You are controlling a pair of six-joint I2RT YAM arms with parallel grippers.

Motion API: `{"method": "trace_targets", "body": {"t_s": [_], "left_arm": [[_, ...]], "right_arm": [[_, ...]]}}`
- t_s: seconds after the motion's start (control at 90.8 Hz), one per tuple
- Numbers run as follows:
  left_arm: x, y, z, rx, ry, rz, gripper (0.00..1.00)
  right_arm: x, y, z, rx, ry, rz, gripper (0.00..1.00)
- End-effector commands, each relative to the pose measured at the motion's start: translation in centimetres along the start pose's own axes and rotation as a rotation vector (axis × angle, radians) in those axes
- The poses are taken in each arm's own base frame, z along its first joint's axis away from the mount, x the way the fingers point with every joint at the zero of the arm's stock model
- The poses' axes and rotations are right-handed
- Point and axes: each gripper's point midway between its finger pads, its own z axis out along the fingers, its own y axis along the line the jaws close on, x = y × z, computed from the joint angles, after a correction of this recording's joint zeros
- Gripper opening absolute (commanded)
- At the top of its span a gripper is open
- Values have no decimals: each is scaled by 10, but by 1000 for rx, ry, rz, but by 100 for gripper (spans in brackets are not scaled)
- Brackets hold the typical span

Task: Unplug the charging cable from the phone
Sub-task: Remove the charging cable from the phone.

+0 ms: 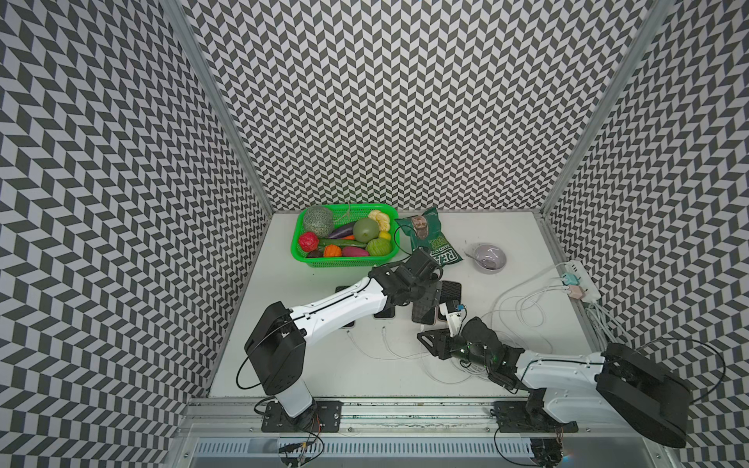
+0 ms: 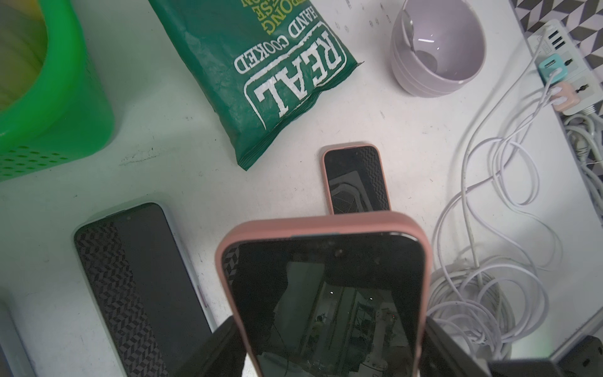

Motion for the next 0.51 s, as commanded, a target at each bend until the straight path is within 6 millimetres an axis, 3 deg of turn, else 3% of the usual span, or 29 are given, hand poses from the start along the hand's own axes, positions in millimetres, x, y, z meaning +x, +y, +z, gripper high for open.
{"method": "trace_targets", "body": {"t_s": [0.0, 0.496], "left_arm": [[-27, -20, -27, 84, -100, -12, 0], [-30, -19, -27, 83, -113, -13, 0]], "right_arm": [[-9, 9, 1, -41, -38, -8, 37], [-10, 16, -1, -72, -40, -5, 12]]}}
